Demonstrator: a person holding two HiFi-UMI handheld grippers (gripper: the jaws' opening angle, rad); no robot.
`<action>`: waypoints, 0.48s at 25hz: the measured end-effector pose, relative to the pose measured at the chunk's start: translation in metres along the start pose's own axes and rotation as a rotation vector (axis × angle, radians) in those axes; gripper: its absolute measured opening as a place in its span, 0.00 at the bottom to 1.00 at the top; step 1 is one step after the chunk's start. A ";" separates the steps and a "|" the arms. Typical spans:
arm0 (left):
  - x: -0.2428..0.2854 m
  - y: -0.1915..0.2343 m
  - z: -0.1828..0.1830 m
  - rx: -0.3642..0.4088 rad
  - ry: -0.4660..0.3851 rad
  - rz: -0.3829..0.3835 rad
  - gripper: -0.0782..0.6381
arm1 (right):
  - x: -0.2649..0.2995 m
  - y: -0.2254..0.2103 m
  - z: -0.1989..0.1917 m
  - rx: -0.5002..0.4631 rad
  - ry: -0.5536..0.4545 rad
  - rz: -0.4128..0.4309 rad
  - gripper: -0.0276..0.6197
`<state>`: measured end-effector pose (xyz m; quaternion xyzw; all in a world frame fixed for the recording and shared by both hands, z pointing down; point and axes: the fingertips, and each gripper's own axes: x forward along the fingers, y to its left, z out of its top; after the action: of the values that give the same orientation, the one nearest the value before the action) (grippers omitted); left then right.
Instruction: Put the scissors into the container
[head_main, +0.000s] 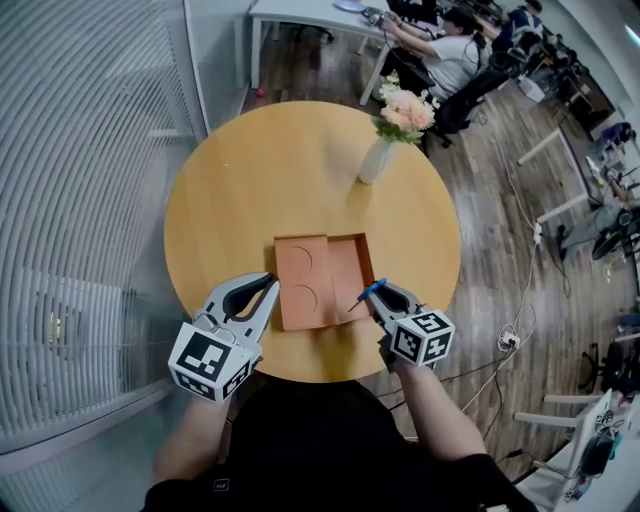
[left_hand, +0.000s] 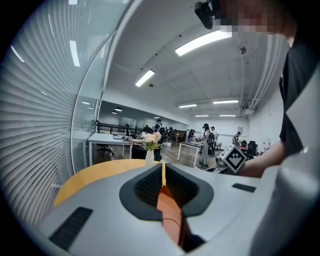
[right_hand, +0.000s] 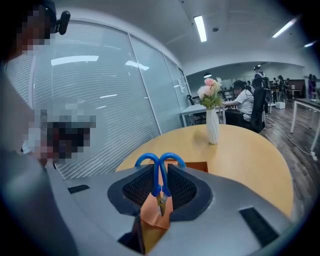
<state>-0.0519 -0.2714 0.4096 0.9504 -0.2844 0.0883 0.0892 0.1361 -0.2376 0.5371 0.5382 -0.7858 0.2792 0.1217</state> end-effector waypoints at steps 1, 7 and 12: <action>0.003 0.002 0.000 0.001 0.003 0.001 0.15 | 0.006 -0.004 -0.004 0.003 0.022 -0.002 0.19; 0.018 0.015 -0.002 -0.014 0.011 0.018 0.15 | 0.042 -0.024 -0.025 0.002 0.168 0.006 0.19; 0.027 0.018 -0.014 -0.041 0.024 0.044 0.15 | 0.070 -0.036 -0.042 0.013 0.252 0.028 0.19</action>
<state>-0.0415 -0.2973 0.4313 0.9407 -0.3061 0.0959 0.1103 0.1376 -0.2772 0.6170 0.4888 -0.7698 0.3515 0.2119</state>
